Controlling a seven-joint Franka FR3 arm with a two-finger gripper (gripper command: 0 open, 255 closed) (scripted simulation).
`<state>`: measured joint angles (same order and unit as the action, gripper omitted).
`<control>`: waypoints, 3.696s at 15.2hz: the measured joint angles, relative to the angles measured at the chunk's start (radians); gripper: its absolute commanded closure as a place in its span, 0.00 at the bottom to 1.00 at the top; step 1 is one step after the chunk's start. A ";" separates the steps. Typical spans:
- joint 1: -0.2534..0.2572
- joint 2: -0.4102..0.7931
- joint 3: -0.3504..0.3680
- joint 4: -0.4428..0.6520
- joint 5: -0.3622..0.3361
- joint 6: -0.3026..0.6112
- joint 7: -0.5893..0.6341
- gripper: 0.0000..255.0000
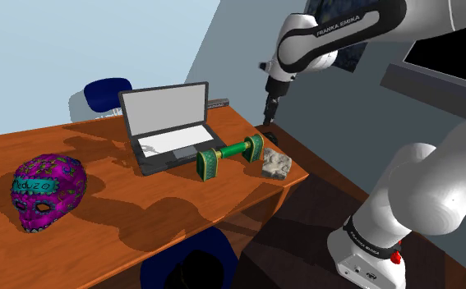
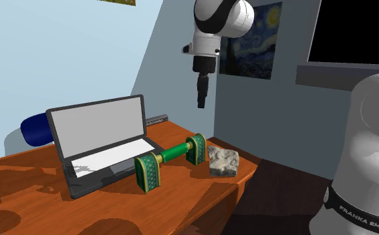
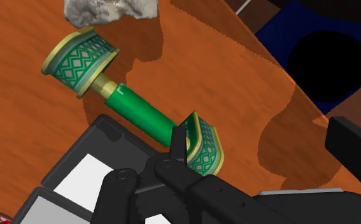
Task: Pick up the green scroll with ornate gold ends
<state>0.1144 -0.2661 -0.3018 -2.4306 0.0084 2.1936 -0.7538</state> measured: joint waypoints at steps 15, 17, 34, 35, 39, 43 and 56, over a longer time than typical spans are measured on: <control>-0.010 0.619 0.012 0.293 0.204 0.277 -0.620 0.00; -0.022 0.690 0.036 0.341 0.213 0.298 -0.675 0.00; -0.080 0.971 0.116 0.528 0.237 0.397 -0.823 1.00; -0.080 0.971 0.116 0.529 0.236 0.397 -0.823 1.00; -0.080 0.972 0.116 0.529 0.236 0.397 -0.823 1.00; -0.077 0.958 0.113 0.522 0.234 0.389 -0.821 1.00; -0.052 0.815 0.075 0.490 0.194 0.277 -0.797 1.00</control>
<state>0.0621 0.5491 -0.2268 -1.9403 0.2022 2.4703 -1.5509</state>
